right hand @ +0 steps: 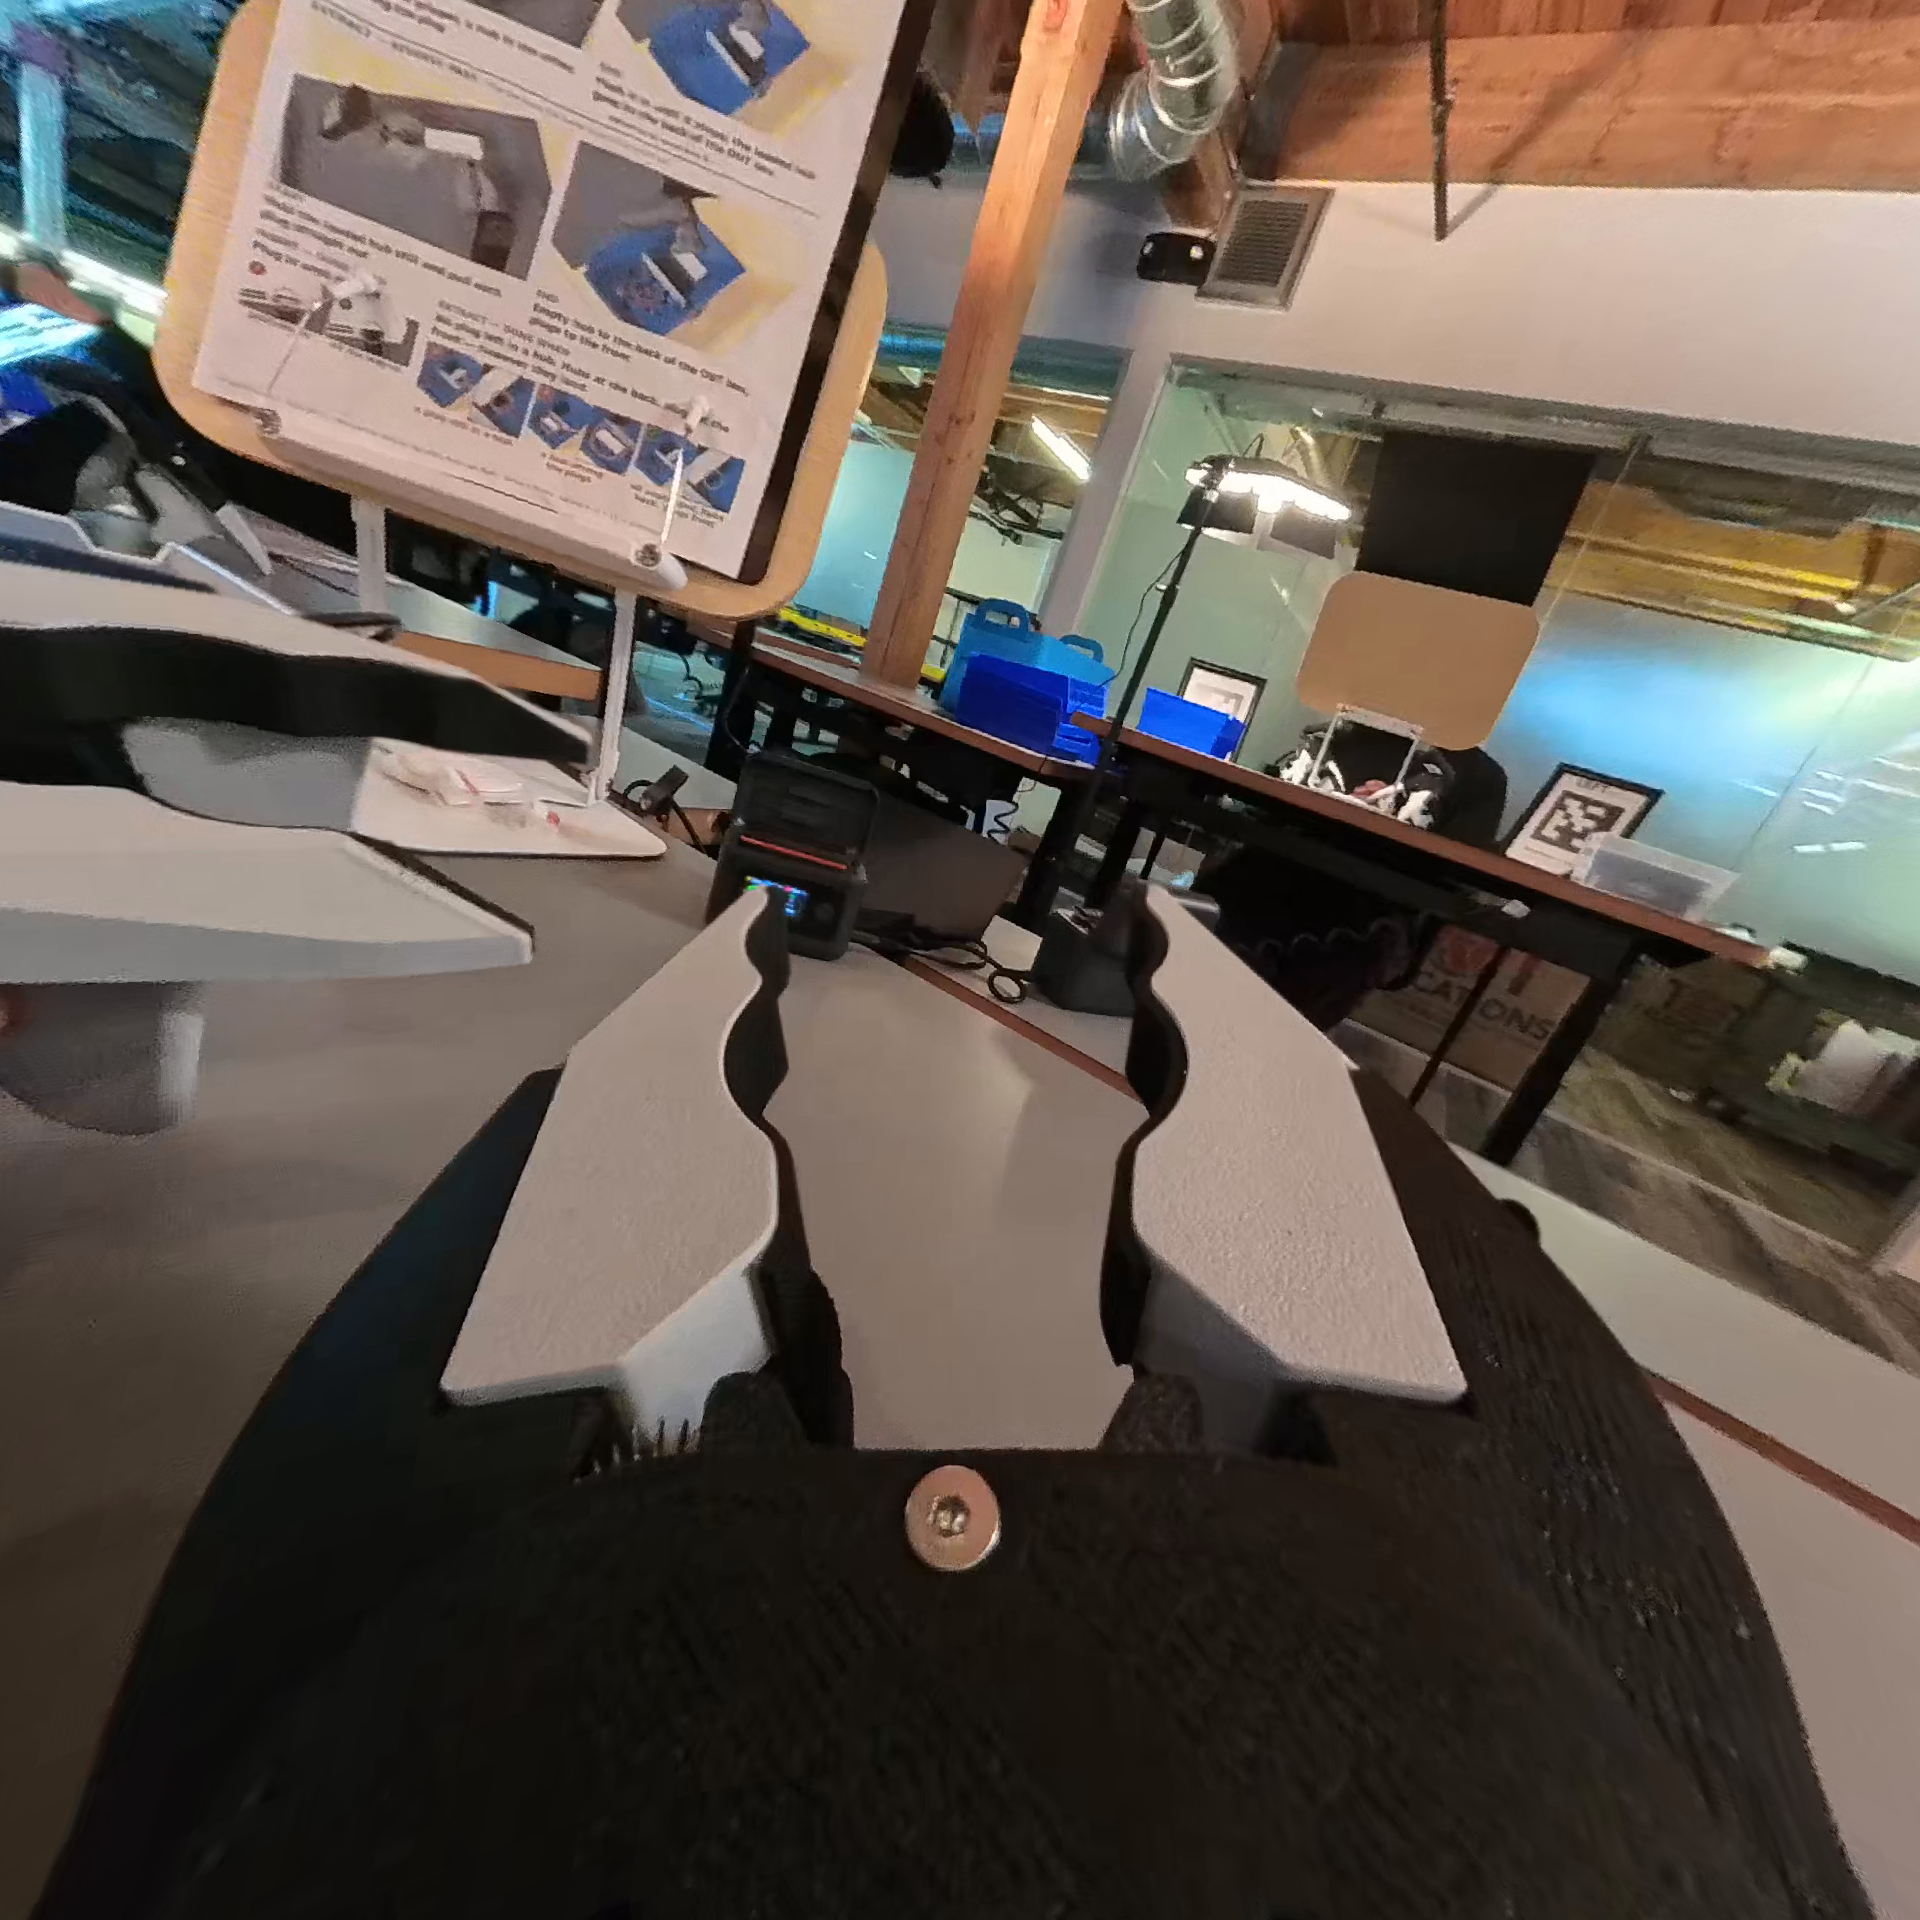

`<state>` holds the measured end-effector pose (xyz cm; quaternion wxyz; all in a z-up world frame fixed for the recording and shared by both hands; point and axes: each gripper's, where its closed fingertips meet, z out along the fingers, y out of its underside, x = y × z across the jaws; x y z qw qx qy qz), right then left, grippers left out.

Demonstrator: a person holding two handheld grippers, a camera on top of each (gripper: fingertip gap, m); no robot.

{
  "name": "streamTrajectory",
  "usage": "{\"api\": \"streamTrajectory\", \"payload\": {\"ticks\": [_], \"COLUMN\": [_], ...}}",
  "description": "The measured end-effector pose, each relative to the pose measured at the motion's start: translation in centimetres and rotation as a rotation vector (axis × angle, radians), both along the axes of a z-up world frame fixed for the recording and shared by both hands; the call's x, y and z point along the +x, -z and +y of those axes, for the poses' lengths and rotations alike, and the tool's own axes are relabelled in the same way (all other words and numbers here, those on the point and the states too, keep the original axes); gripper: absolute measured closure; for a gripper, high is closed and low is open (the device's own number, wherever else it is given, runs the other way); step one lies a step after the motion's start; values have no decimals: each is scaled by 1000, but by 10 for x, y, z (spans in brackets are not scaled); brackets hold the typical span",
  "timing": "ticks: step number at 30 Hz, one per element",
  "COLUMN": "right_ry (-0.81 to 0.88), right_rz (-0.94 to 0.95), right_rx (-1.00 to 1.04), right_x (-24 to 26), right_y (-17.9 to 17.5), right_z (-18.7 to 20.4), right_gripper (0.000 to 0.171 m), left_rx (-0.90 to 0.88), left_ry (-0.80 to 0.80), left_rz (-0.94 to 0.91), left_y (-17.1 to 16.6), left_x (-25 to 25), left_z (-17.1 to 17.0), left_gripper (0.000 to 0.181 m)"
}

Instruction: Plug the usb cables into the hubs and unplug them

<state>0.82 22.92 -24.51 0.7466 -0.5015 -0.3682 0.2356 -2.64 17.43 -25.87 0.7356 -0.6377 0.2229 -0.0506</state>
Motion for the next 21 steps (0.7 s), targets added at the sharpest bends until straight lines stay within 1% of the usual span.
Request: {"api": "streamTrajectory", "payload": {"ticks": [3,9,13,16,19,21], "right_ry": [-6,23,7,10,10,5], "right_rz": [28,6,15,1,-6,-6], "right_rx": [-55,-41,-45,-36,-21,-24], "right_x": [1,3,1,-2,-3,-4], "right_y": [2,4,4,4,4,4], "right_z": [3,7,6,7,7,10], "right_gripper": [107,111,112,112,114,115], "left_rx": [0,-10,-13,-10,15,58], "left_ry": [27,26,48,51,79,108], "left_rz": [-15,-33,-52,-21,-6,65], "left_y": [-1,-2,-4,-2,-9,-18], "left_x": [5,2,6,10,17,28], "left_z": [-2,-1,-2,-2,-9,-18], "left_gripper": [121,122,122,122,122,123]}}
